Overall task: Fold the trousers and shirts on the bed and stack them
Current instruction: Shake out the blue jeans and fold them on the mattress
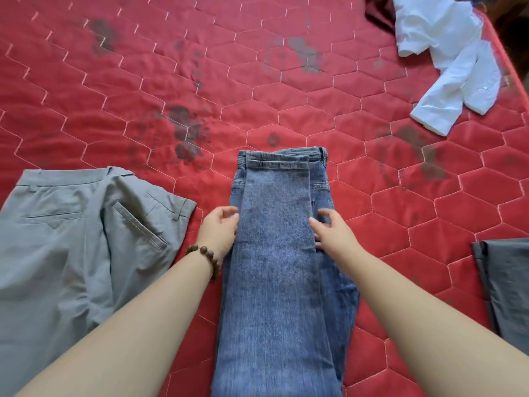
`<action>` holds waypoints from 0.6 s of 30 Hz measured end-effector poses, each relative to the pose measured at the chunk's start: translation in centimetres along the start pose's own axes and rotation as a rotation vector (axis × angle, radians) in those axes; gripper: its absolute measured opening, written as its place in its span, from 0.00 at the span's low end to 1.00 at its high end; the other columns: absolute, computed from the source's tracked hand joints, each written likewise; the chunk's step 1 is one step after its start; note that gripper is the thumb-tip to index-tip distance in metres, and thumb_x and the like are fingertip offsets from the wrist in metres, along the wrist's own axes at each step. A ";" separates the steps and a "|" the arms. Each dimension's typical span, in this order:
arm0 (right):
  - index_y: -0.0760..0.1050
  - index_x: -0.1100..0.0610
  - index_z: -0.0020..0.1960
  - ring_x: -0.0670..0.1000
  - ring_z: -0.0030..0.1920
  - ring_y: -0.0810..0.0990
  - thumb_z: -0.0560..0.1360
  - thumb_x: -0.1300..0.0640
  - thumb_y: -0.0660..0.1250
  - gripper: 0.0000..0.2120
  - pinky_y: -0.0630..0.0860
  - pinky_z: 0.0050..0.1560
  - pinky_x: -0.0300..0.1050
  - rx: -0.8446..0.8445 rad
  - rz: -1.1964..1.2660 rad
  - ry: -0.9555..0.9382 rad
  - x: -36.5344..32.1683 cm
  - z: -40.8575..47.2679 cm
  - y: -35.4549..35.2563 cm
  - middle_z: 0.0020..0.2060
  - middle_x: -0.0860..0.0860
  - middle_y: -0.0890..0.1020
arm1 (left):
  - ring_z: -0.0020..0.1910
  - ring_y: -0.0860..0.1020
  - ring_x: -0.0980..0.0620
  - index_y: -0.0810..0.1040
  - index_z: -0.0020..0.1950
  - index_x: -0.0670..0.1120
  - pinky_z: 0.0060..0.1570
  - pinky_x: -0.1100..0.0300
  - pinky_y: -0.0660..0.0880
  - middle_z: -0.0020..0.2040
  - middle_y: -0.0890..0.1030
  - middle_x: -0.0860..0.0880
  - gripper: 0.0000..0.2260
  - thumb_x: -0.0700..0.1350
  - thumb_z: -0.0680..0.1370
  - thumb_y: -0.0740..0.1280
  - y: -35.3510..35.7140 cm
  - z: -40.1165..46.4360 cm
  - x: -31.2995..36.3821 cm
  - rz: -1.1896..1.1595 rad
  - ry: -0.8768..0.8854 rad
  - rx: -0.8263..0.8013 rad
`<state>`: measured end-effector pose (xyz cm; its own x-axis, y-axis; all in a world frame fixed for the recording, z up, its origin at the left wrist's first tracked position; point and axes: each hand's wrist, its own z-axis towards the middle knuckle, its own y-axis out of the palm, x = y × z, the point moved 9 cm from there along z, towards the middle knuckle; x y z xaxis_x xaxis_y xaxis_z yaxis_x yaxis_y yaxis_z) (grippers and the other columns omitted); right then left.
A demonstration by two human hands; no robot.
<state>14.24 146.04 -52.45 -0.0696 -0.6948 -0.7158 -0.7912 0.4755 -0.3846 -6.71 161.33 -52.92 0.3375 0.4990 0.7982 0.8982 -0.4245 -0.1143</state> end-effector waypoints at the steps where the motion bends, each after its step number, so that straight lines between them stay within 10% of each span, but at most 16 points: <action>1: 0.71 0.55 0.64 0.58 0.55 0.79 0.78 0.52 0.65 0.16 0.74 0.61 0.60 -0.012 0.007 0.017 1.1 -0.4 0.2 0.53 0.56 0.78 | 0.33 0.75 0.51 0.75 0.47 0.45 0.35 0.60 0.75 0.39 0.78 0.45 0.07 0.38 0.81 0.59 -0.3 -0.6 -1.0 -0.032 -0.062 -0.020; 7: 0.75 0.58 0.46 0.50 0.36 0.81 0.81 0.48 0.59 0.15 0.77 0.34 0.41 -0.161 0.225 0.213 7.6 -5.6 1.5 0.42 0.56 0.81 | 0.29 0.81 0.50 0.76 0.46 0.40 0.29 0.60 0.78 0.36 0.82 0.43 0.17 0.48 0.84 0.54 -1.7 -6.4 -7.9 -0.180 -0.457 -0.219; 14: 0.79 0.57 0.49 0.51 0.37 0.85 0.77 0.36 0.56 0.25 0.77 0.35 0.41 -0.348 0.217 0.468 13.9 -13.3 2.7 0.37 0.51 0.86 | 0.38 0.82 0.44 0.77 0.54 0.38 0.43 0.52 0.76 0.42 0.84 0.39 0.29 0.60 0.81 0.47 -3.1 -13.8 -14.0 -0.147 -0.711 -0.403; 18: 0.77 0.64 0.47 0.51 0.34 0.70 0.74 0.34 0.58 0.31 0.64 0.35 0.42 -0.348 0.189 0.507 16.5 -17.0 2.3 0.34 0.54 0.73 | 0.39 0.83 0.44 0.76 0.57 0.36 0.42 0.53 0.77 0.44 0.83 0.38 0.32 0.62 0.81 0.46 -4.6 -16.9 -16.6 -0.122 -0.756 -0.407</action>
<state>0.97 126.51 -55.23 -0.4385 -0.8252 -0.3559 -0.8819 0.4714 -0.0064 -21.25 142.20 -55.65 0.4723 0.8654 0.1673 0.8180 -0.5011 0.2825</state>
